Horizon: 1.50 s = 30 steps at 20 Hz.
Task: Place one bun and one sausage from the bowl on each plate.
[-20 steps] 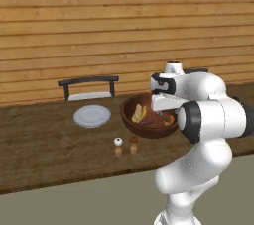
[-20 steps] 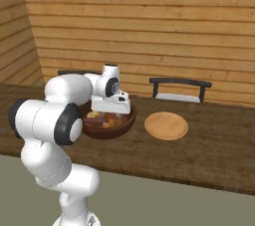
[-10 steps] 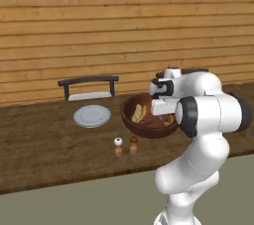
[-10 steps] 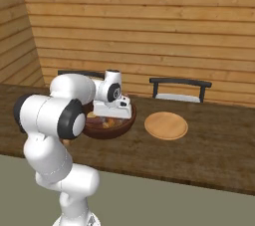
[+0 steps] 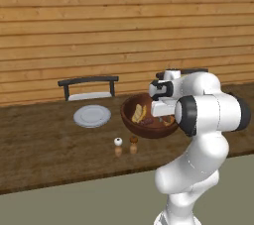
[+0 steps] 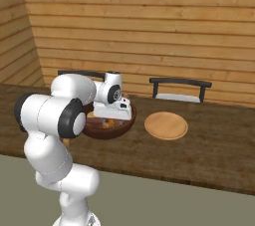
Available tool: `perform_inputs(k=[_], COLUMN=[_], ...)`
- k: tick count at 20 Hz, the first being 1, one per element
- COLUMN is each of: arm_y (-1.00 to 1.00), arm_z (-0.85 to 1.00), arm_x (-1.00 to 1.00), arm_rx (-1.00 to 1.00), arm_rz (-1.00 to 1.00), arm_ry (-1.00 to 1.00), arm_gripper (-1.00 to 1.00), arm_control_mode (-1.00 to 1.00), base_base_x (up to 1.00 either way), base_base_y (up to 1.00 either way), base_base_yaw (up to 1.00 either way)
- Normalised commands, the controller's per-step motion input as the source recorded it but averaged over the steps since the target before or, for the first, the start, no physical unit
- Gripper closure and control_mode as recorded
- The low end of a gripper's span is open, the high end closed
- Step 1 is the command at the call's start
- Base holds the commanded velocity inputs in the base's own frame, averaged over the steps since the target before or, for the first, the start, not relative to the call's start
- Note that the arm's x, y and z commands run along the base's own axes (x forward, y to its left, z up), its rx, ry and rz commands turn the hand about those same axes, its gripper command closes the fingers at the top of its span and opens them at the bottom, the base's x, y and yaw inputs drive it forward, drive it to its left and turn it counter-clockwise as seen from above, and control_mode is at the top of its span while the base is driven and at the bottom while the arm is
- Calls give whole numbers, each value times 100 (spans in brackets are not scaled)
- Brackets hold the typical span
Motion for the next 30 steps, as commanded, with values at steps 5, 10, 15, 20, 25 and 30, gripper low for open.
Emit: perform_inputs(k=[5,10,15,20,25,30], arm_y=[0,0,0,0,-9,-52], arm_z=[0,0,0,28,56,41], arm_x=[0,0,0,-19,-33,-32], arm_rx=[0,0,0,0,0,2], arm_rz=[0,0,0,0,3,5], arm_ry=[0,0,0,-4,-19,-36], arm_gripper=[100,100,100,100,100,100], arm_control_mode=[-100,-100,-100,-100,-100,-100], base_base_x=[0,0,0,0,0,0], base_base_y=[0,0,0,0,0,0], base_base_yaw=[0,0,0,0,0,0])
